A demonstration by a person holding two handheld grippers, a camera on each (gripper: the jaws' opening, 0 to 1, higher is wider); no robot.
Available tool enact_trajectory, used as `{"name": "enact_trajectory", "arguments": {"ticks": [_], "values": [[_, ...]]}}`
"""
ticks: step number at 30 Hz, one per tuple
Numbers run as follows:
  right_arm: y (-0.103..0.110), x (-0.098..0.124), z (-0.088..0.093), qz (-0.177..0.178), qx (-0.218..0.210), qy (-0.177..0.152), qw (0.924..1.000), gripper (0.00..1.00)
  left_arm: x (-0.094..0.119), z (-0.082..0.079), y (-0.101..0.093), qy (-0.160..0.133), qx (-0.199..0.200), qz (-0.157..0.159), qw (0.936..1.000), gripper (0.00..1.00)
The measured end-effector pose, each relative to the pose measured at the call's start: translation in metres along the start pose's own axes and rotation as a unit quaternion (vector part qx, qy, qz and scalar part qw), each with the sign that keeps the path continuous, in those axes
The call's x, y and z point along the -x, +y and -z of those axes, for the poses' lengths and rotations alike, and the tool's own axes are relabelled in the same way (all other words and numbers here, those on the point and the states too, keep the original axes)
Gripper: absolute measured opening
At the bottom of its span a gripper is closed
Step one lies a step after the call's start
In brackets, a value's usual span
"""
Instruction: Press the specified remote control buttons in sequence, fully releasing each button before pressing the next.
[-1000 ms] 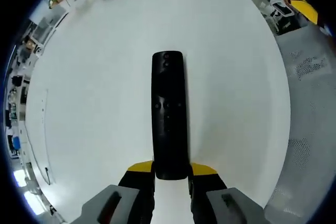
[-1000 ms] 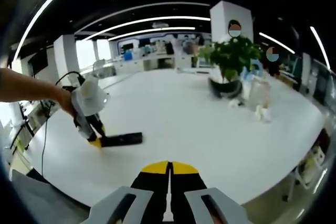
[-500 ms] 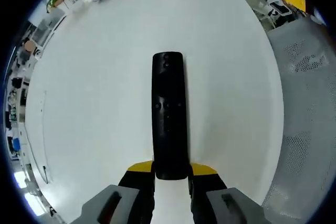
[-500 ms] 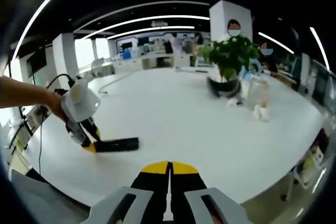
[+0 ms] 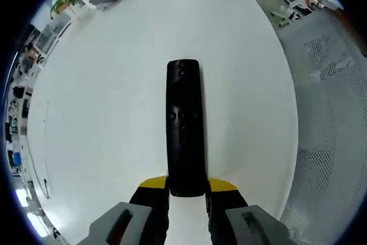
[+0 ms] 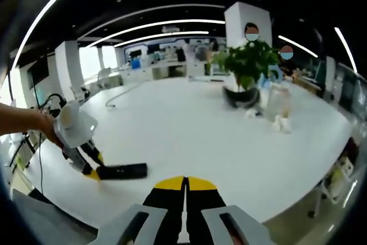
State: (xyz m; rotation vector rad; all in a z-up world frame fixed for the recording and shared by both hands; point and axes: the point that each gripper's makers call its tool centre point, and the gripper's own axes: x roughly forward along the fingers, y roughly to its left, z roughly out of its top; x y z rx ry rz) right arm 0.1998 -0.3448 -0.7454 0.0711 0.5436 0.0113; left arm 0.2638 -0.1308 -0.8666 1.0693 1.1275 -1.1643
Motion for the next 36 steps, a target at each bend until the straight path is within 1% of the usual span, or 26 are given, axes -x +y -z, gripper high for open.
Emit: {"name": "enact_trajectory", "arguments": {"ticks": [7, 13, 19, 25, 30, 36], "values": [[0.0, -0.002, 0.002, 0.0, 0.003, 0.006, 1.0, 0.0, 0.001, 0.003, -0.013, -0.001, -0.01, 0.003, 0.9999, 0.23], [0.003, -0.003, 0.004, -0.004, 0.008, 0.016, 0.9998, 0.0, 0.002, 0.005, -0.022, -0.007, -0.01, 0.003, 0.9999, 0.23], [0.003, -0.003, 0.005, -0.006, 0.008, 0.018, 0.9998, 0.0, 0.002, 0.007, -0.033, -0.013, -0.007, 0.002, 0.9999, 0.23], [0.004, -0.004, 0.006, -0.007, 0.011, 0.021, 0.9997, 0.0, 0.003, 0.007, -0.038, -0.021, -0.007, 0.006, 0.9997, 0.23], [0.003, -0.004, 0.006, -0.006, 0.009, 0.02, 0.9997, 0.0, 0.003, 0.008, -0.048, -0.014, -0.01, 0.005, 0.9998, 0.23], [0.003, -0.004, 0.007, -0.007, 0.01, 0.021, 0.9997, 0.0, 0.004, 0.009, -0.054, -0.012, -0.011, 0.005, 0.9999, 0.23]]}}
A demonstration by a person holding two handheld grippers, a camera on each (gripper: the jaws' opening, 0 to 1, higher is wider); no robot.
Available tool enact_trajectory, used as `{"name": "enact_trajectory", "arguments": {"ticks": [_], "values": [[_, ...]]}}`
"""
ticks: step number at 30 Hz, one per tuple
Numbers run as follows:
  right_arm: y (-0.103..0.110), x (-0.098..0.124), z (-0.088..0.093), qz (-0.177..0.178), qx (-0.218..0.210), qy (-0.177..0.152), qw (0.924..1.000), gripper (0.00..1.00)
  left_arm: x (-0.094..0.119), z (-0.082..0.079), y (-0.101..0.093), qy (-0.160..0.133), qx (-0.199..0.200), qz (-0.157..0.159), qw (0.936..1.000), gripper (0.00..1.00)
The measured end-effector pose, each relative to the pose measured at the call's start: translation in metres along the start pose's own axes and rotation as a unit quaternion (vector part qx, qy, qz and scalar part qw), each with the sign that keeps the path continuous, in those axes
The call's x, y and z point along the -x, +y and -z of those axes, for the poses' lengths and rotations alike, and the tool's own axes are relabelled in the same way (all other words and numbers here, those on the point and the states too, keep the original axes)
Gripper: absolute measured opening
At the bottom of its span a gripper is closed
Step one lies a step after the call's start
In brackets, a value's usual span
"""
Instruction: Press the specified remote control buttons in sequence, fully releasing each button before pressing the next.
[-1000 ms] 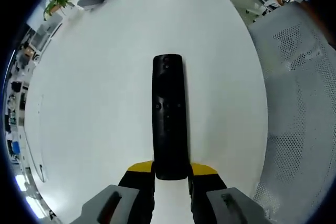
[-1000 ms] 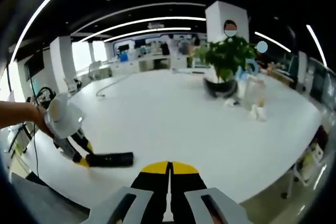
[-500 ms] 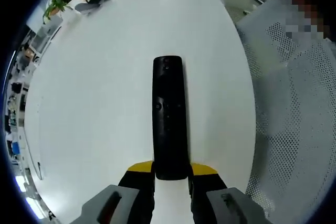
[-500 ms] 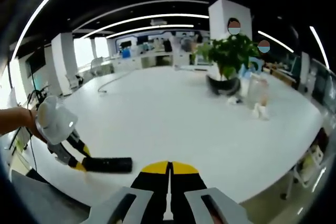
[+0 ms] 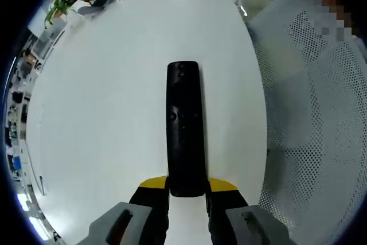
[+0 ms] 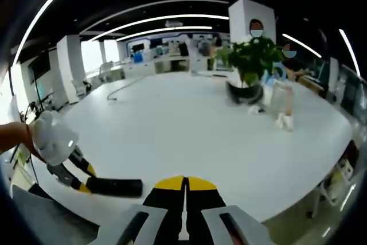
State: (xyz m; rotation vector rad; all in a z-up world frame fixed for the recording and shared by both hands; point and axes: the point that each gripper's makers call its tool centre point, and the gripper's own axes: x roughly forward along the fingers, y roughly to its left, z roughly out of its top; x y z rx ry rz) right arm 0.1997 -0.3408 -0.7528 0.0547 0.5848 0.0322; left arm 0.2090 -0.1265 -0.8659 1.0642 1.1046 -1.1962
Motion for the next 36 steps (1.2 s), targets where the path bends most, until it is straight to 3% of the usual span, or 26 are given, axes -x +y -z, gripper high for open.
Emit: {"name": "enact_trajectory", "arguments": {"ticks": [36], "values": [[0.004, 0.001, -0.002, -0.01, 0.001, -0.001, 0.9999, 0.0, 0.003, 0.003, -0.034, -0.032, 0.002, 0.003, 0.9995, 0.23]]}}
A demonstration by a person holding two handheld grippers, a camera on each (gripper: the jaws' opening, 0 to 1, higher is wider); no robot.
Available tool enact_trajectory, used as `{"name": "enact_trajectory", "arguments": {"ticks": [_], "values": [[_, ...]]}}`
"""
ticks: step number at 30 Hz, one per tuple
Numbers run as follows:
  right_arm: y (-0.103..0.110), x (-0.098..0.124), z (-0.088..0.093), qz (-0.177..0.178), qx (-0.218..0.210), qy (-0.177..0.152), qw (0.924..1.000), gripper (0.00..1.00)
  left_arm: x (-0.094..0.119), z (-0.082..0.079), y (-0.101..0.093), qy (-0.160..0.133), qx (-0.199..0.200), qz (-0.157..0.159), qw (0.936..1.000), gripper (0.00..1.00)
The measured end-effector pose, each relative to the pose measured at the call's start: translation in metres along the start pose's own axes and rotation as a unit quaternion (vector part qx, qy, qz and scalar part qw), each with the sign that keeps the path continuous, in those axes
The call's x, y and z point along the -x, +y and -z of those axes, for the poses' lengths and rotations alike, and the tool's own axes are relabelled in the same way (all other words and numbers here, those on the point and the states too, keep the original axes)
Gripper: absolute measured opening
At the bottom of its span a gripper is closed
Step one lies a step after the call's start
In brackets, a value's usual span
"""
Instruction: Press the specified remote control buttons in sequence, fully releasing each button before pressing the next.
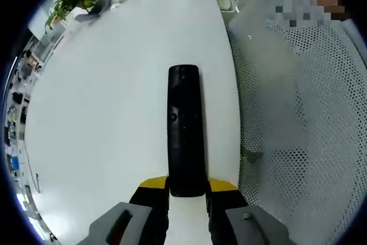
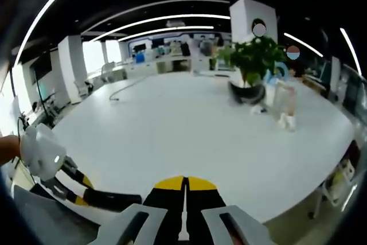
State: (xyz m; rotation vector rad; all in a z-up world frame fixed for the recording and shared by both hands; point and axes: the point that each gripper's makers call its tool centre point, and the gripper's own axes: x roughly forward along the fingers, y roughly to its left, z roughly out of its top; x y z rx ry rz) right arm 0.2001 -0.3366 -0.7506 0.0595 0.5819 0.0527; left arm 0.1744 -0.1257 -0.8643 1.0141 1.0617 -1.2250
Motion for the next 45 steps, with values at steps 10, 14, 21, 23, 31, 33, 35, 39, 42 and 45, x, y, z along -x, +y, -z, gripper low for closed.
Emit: {"name": "enact_trajectory", "arguments": {"ticks": [10, 14, 21, 23, 31, 33, 35, 39, 42, 45], "values": [[0.033, -0.009, -0.025, -0.077, 0.031, 0.0, 0.9965, 0.0, 0.002, 0.001, -0.003, -0.062, 0.026, -0.014, 0.9976, 0.24], [0.057, -0.028, -0.013, -0.138, 0.012, 0.053, 0.9889, 0.0, 0.003, 0.002, -0.002, -0.086, 0.058, -0.015, 0.9945, 0.24], [0.074, -0.056, 0.036, -0.173, -0.027, 0.173, 0.9692, 0.0, 0.003, 0.001, -0.002, -0.128, 0.094, -0.024, 0.9871, 0.24], [0.076, -0.059, 0.038, -0.179, -0.048, 0.185, 0.9652, 0.0, 0.003, -0.001, -0.002, -0.136, 0.112, -0.033, 0.9838, 0.25], [0.091, -0.058, 0.051, -0.221, -0.076, 0.207, 0.95, 0.0, 0.003, -0.012, -0.009, -0.204, 0.148, -0.054, 0.9663, 0.25], [0.095, -0.057, 0.061, -0.227, -0.073, 0.228, 0.944, 0.0, 0.002, -0.014, -0.01, -0.218, 0.159, -0.06, 0.961, 0.25], [0.095, -0.058, 0.07, -0.221, -0.059, 0.252, 0.9403, 0.0, 0.003, -0.014, -0.012, -0.222, 0.15, -0.058, 0.9616, 0.25], [0.09, -0.059, 0.072, -0.21, -0.053, 0.252, 0.9431, 0.0, 0.001, -0.015, -0.011, -0.229, 0.144, -0.057, 0.961, 0.25], [0.086, -0.06, 0.073, -0.206, -0.078, 0.257, 0.9409, 0.0, 0.001, -0.016, -0.013, -0.24, 0.129, -0.054, 0.9607, 0.24], [0.084, -0.059, 0.078, -0.204, -0.108, 0.275, 0.9333, 0.0, 0.001, -0.017, -0.012, -0.237, 0.127, -0.053, 0.9616, 0.24]]}}
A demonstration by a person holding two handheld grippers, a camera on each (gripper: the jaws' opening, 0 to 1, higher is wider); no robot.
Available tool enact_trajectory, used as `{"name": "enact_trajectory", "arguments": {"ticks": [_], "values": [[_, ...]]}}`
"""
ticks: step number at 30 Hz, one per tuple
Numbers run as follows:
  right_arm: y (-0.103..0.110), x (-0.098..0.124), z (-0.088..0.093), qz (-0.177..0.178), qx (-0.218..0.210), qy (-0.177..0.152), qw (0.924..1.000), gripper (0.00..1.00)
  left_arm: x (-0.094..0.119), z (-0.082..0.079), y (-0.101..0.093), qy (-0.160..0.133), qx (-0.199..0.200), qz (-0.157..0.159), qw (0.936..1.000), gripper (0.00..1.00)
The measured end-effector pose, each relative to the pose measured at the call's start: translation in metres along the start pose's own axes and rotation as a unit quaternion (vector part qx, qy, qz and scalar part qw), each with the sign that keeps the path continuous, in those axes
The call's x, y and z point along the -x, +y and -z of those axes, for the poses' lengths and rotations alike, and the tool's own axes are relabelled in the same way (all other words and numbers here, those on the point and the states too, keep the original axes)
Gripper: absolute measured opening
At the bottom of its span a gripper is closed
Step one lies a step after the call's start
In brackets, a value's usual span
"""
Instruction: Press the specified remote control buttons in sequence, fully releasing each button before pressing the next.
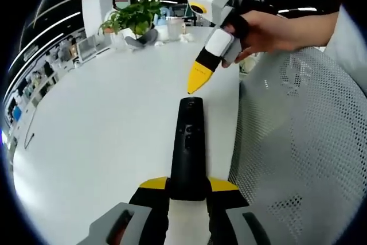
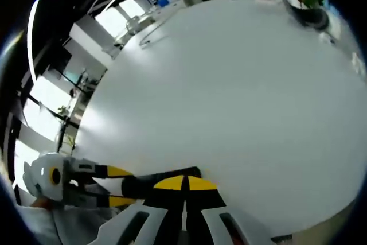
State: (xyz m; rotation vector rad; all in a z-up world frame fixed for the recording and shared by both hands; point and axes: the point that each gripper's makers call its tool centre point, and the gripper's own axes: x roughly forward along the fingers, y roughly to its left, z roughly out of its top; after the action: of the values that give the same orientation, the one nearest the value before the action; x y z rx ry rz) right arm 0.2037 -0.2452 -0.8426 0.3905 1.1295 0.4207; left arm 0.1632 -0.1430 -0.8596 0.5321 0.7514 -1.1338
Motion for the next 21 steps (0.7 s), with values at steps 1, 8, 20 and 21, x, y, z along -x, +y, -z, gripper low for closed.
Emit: {"name": "enact_trajectory", "arguments": {"ticks": [1, 8, 20, 21], "values": [[-0.001, -0.001, 0.002, -0.003, -0.012, 0.006, 0.9999, 0.0, -0.001, -0.001, 0.0, -0.001, -0.002, 0.003, 1.0, 0.24], [0.002, 0.002, 0.002, -0.02, -0.039, 0.002, 0.999, 0.0, -0.001, -0.001, -0.004, -0.006, -0.015, 0.017, 0.9997, 0.24], [0.001, -0.003, 0.011, -0.008, -0.026, 0.03, 0.9992, 0.0, 0.0, -0.001, -0.004, -0.012, -0.021, 0.02, 0.9995, 0.24], [0.002, -0.003, 0.011, -0.006, -0.021, 0.03, 0.9993, 0.0, 0.0, -0.001, -0.004, -0.012, -0.021, 0.02, 0.9995, 0.24]]}}
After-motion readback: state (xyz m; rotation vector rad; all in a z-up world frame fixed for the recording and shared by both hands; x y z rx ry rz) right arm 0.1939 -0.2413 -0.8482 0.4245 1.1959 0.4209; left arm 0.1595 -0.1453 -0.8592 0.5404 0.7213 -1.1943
